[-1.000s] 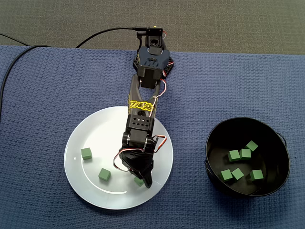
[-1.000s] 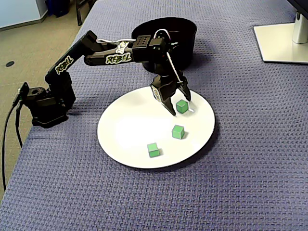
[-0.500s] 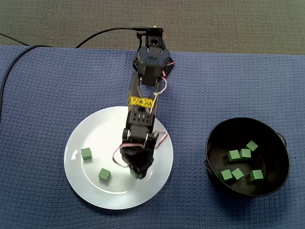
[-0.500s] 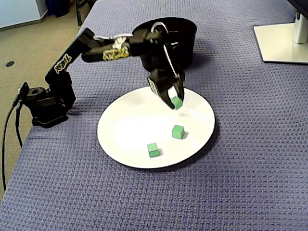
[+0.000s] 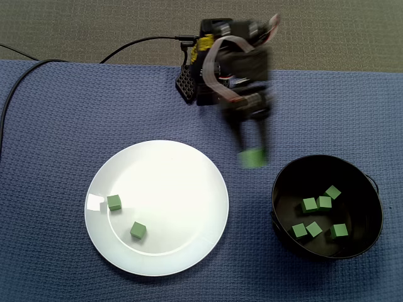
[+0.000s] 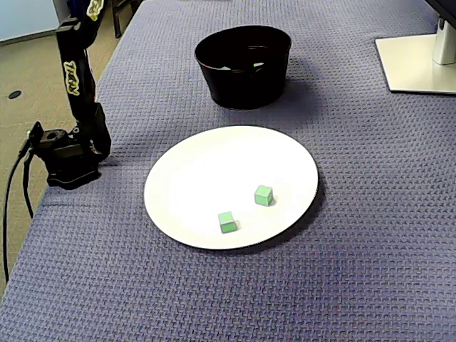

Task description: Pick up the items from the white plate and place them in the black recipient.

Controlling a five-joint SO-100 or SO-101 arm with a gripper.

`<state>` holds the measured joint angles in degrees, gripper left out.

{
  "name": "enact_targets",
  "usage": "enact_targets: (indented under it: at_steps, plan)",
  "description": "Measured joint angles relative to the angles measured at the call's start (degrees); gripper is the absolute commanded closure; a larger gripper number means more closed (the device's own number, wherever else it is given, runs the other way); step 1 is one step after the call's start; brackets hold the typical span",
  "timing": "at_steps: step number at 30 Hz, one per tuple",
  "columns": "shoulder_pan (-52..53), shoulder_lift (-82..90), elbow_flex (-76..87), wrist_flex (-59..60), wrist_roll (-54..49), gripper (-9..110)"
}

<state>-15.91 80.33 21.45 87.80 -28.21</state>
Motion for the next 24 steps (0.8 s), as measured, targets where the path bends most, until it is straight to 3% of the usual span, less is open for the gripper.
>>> enact_targets:
  at_steps: [4, 8, 9, 12, 13, 19, 24]
  plan:
    - [-13.89, -12.92, -11.6, 3.96, -4.13, 101]
    - [-18.98, -28.13, -15.38, 4.83, -5.54, 101]
    - [-19.51, -30.94, -15.38, 4.83, -5.54, 97]
    - [-20.3, -36.21, -14.41, 5.45, -5.01, 65]
    - [-20.39, -37.35, -13.89, 5.98, -5.01, 63]
    - [-20.13, -35.42, -8.61, 10.28, -9.14, 62]
    - [-13.1, -21.09, -4.92, 14.85, -23.47, 62]
